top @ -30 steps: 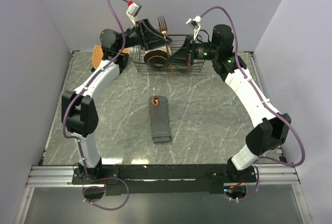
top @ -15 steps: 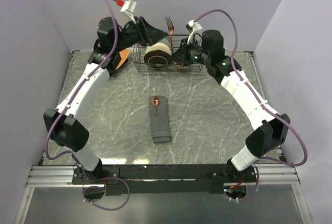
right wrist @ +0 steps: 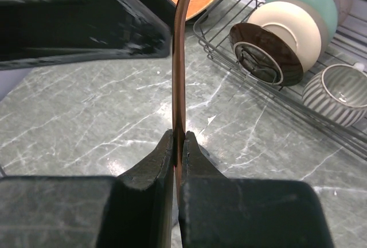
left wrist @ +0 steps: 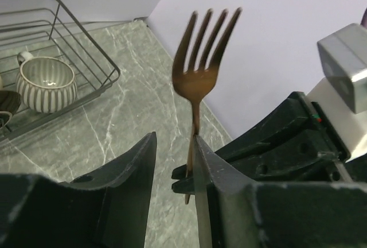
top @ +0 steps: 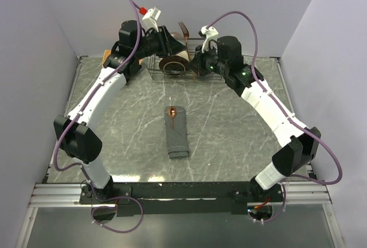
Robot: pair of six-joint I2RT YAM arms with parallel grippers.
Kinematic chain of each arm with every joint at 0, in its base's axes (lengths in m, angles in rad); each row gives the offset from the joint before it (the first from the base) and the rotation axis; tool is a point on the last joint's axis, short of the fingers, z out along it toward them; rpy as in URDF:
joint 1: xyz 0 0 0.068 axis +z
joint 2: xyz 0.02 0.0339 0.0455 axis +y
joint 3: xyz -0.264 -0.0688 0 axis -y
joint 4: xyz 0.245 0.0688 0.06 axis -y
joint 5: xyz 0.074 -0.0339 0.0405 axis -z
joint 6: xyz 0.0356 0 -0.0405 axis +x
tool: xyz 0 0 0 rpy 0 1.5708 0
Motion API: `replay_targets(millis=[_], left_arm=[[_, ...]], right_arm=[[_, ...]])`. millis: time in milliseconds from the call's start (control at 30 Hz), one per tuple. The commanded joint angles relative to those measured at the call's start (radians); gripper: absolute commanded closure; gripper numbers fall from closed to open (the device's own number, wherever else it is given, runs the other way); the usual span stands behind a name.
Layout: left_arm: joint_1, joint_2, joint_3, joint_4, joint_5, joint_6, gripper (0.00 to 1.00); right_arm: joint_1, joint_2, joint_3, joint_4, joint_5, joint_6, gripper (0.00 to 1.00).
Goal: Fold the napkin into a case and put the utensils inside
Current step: Pass from the right arm to the left
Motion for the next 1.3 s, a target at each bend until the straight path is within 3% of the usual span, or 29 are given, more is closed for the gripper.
replay_targets(millis=[0, 667, 1067, 1267], left_arm=[[-0.004, 0.005, 0.057, -0.013, 0.008, 0.014, 0.63], [0.03, -0.066, -0.073, 0.155, 0.093, -0.054, 0.54], [0.056, -0.101, -0.147, 0.287, 0.151, -0.098, 0.56], [0.052, -0.067, -0.084, 0.278, 0.232, -0.08, 0.6]], right_arm=[[0.009, -0.056, 0.021, 0.034, 0.0, -0.035, 1.0], [0.012, -0.056, -0.001, 0.051, 0.0, 0.006, 1.0], [-0.011, -0.05, -0.005, 0.048, -0.018, 0.003, 1.0], [-0.003, -0.05, -0.015, 0.04, -0.021, -0.023, 1.0]])
